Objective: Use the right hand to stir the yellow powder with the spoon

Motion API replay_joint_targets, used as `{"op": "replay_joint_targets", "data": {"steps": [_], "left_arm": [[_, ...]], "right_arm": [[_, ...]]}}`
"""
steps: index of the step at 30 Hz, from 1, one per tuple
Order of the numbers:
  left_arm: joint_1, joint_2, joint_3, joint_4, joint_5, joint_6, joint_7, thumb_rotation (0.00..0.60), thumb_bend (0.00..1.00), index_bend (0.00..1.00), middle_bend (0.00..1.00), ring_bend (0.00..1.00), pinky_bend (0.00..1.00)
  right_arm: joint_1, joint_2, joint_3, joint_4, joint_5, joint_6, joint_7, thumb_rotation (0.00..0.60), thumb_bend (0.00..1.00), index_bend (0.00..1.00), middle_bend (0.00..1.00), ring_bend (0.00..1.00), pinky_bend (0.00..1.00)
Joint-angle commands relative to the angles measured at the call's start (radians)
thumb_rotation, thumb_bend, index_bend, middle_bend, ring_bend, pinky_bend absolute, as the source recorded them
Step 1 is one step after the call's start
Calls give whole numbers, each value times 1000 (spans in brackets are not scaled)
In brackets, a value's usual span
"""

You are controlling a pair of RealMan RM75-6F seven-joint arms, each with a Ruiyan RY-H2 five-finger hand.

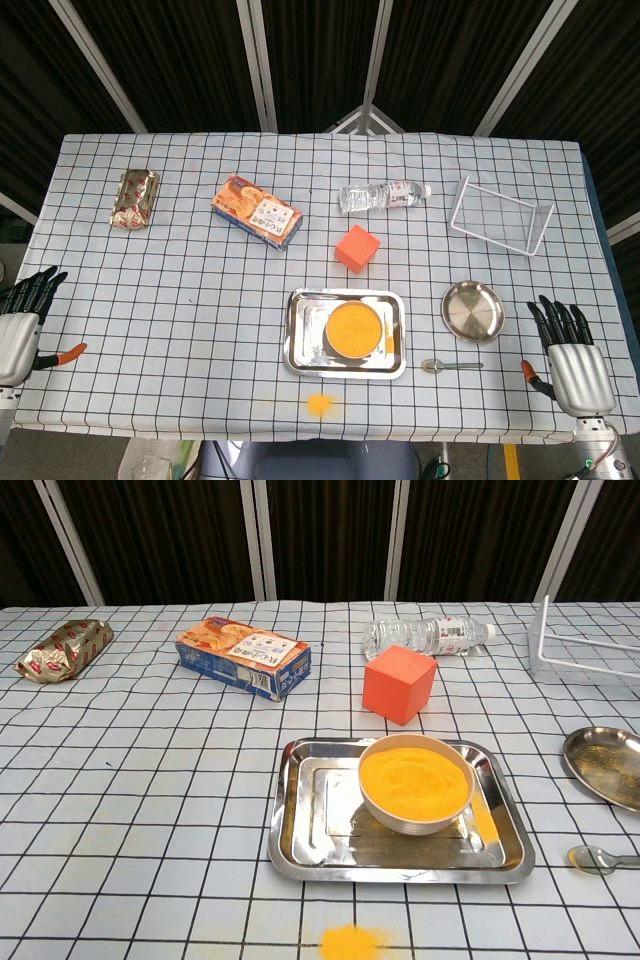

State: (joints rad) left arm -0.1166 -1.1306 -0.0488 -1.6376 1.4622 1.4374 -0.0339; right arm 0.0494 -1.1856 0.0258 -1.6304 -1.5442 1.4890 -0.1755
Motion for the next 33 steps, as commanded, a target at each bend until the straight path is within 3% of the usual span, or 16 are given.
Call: {"op": "replay_joint_targets", "data": {"steps": [1,15,18,20,23,26,28,33], "left_arm": [[0,0,0,0,0,0,-1,600,0,0,0,0,0],[0,1,1,0,5,2,-6,600,0,0,0,0,0],[0,2,2,-1,4,1,-5,600,0,0,0,0,0],[1,2,1,-2,4,4,-6,600,0,0,0,0,0],[2,2,1,-4,6,6,-6,600,0,0,0,0,0],[2,1,3,-3,8,5,-1,600,0,0,0,0,0],[2,1,3,-4,6,5,0,600,0,0,0,0,0],[2,1,2,-6,3,5,1,600,0,0,0,0,0]], "right_arm": [[0,-1,-2,1,-1,-1,-2,600,358,0,0,0,0],[1,-19,-23,-2,-17,-17,-50,600,358,0,25,14,7],[4,-34,-30,-6,-30,-21,-82,600,358,5,223,208,190],[8,-46,-34,-3,-46,-22,-108,600,358,34,429,442,433],[17,-74,-44,11,-63,-38,-149,600,358,106,678,705,660],[27,-101,-52,21,-53,-76,-188,600,358,221,838,861,768],[34,-117,-54,24,-35,-106,-212,600,358,299,895,915,801],[53,-155,-45,28,13,-162,-269,600,358,416,943,960,811]]}}
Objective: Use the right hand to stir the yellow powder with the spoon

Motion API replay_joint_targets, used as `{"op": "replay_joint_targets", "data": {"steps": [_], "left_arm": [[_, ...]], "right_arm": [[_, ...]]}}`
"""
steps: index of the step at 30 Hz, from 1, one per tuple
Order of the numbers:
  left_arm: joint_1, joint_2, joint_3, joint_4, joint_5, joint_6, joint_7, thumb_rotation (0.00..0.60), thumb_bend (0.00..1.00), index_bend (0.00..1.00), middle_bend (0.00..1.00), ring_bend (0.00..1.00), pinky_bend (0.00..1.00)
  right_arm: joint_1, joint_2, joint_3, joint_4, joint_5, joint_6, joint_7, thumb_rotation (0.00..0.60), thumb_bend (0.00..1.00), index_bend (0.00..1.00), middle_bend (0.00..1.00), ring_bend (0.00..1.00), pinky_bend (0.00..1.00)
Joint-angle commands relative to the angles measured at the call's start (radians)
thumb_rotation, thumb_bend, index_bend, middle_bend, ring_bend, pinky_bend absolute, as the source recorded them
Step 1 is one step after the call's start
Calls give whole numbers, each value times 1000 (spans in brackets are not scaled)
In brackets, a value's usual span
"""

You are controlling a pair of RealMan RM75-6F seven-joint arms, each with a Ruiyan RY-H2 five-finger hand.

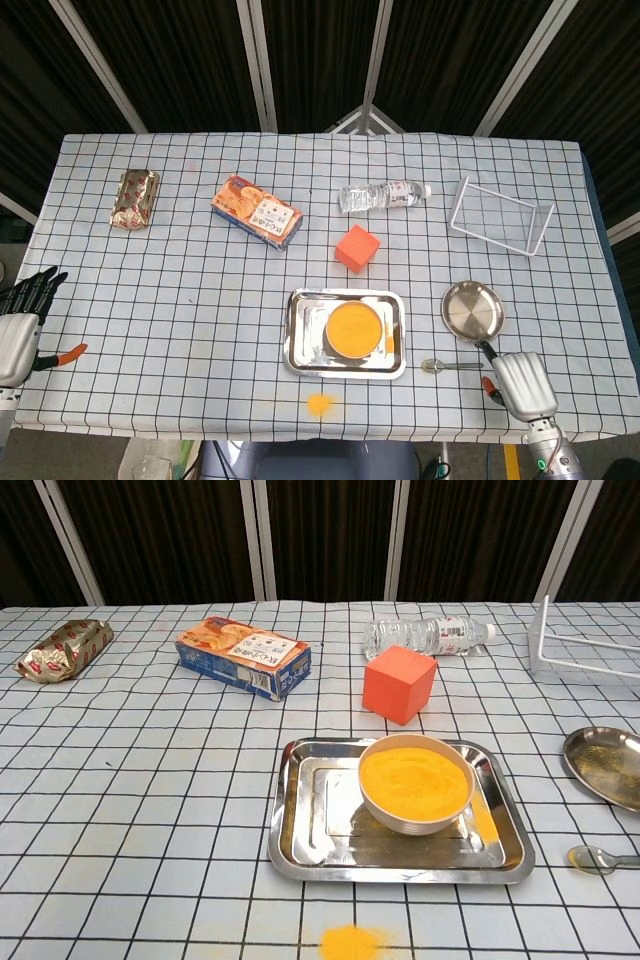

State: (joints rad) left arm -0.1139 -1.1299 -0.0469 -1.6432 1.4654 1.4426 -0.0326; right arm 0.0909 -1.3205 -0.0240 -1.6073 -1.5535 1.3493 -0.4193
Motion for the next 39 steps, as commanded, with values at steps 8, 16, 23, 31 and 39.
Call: {"op": "replay_joint_targets", "data": {"steps": [8,16,23,31,39], "left_arm": [[-2,-1,-4,2,-5,-2,-4,600,0,0,0,0,0],[-2,-4,-5,8,0,3,-3,600,0,0,0,0,0],[-3,-4,-6,8,-6,-1,-4,600,0,0,0,0,0],[-2,-4,-7,4,-11,-2,-2,600,0,0,0,0,0],[-2,-5,-9,4,-14,-1,-1,600,0,0,0,0,0]], "right_arm": [[35,-86,30,36,70,-57,-86,600,358,441,965,980,812],[51,-135,37,76,107,-86,-123,600,358,464,968,982,812],[55,-149,37,101,132,-93,-143,600,357,517,968,982,812],[61,-157,43,117,143,-91,-130,600,358,524,968,982,812],[67,-164,43,135,149,-94,-127,600,370,524,968,982,811]]}}
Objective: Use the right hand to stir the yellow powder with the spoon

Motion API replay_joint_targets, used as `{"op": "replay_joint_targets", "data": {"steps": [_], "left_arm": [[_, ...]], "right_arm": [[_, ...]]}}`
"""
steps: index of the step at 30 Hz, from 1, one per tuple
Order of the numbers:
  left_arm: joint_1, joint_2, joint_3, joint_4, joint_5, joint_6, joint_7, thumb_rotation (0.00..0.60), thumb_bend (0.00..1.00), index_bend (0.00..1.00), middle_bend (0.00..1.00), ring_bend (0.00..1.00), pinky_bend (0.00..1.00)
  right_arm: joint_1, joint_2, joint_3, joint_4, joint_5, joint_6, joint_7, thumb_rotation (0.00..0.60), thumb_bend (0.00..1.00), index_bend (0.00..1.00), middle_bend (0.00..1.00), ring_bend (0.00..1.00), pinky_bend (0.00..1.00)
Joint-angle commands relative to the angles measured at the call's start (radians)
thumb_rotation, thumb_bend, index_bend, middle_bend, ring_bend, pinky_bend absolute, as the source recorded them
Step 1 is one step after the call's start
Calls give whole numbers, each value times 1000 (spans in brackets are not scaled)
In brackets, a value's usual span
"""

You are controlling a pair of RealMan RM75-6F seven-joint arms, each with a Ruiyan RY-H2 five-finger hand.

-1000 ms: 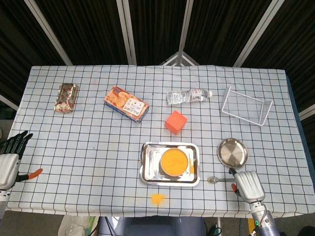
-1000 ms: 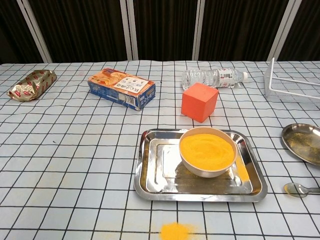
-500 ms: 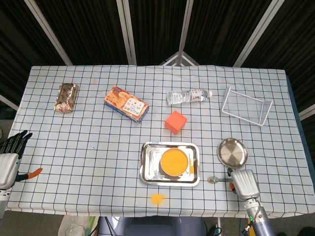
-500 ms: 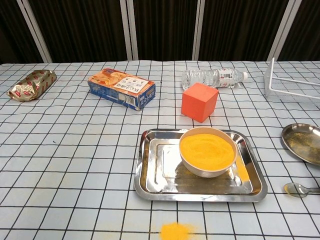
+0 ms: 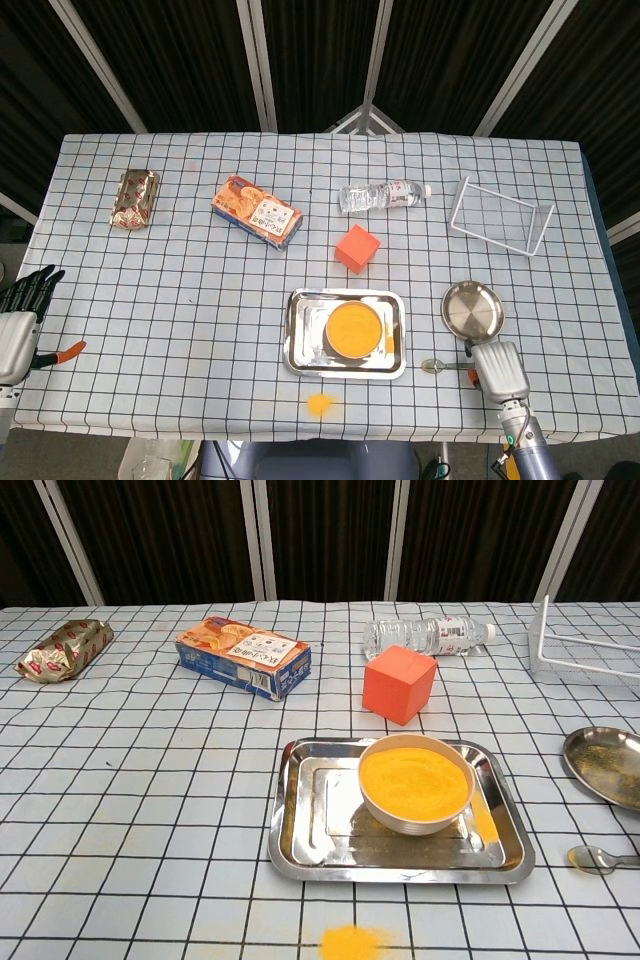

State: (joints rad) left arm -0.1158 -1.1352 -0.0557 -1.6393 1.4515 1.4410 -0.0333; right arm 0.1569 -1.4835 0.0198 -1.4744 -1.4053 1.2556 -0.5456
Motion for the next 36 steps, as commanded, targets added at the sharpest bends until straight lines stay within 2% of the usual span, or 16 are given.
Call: {"op": "replay_joint_targets", "data": {"steps": [1,36], "left_arm": [[0,0,0,0,0,0,0,600,0,0,0,0,0],[-1,1,-2,2,-3,-1,-1,600,0,0,0,0,0]], "right_arm": [[1,-1,-2,4,1,0,-1,600,372,524,968,982,812],[10,-31,-32,35,-11,7,-10,600,412,524,968,981,811]]}}
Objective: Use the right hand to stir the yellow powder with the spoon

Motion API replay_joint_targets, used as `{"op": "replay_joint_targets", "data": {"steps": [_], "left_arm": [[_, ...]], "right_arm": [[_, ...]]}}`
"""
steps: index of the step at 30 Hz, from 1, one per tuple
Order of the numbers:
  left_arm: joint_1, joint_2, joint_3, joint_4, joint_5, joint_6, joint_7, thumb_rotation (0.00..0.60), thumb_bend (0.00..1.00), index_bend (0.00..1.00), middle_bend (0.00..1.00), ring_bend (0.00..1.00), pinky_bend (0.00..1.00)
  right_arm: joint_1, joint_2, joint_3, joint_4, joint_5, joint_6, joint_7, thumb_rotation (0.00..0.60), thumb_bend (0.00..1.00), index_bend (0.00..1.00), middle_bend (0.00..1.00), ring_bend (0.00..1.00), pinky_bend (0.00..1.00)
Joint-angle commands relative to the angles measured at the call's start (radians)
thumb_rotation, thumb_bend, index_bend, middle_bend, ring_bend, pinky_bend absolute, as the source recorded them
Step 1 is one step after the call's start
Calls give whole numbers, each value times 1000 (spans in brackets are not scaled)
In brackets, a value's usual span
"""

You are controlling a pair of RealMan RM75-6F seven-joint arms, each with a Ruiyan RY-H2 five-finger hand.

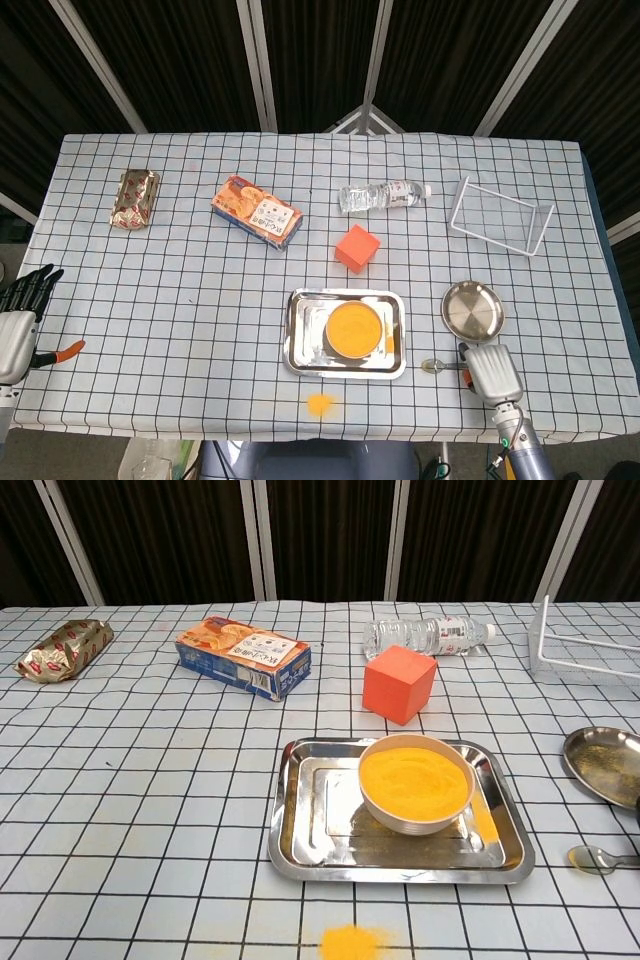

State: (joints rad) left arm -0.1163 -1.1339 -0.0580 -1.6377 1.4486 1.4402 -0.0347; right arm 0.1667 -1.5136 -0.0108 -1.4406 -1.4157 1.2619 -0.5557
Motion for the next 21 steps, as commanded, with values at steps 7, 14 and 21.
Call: {"op": "replay_joint_targets", "data": {"steps": [7,14,21], "left_arm": [[-1,0,1,1,0,-2,2,600,0,0,0,0,0],[-1,0,0,0,-1,-2,3,600,0,0,0,0,0],[-1,0,0,0,-1,-3,2,600,0,0,0,0,0]], "right_arm": [[3,-8,-6,10,-3,-3,-1,600,412,524,968,982,812],[5,-17,-12,26,-3,-11,-6,600,455,524,968,982,811],[5,-24,-16,38,0,-14,-10,600,484,524,968,982,812]]}}
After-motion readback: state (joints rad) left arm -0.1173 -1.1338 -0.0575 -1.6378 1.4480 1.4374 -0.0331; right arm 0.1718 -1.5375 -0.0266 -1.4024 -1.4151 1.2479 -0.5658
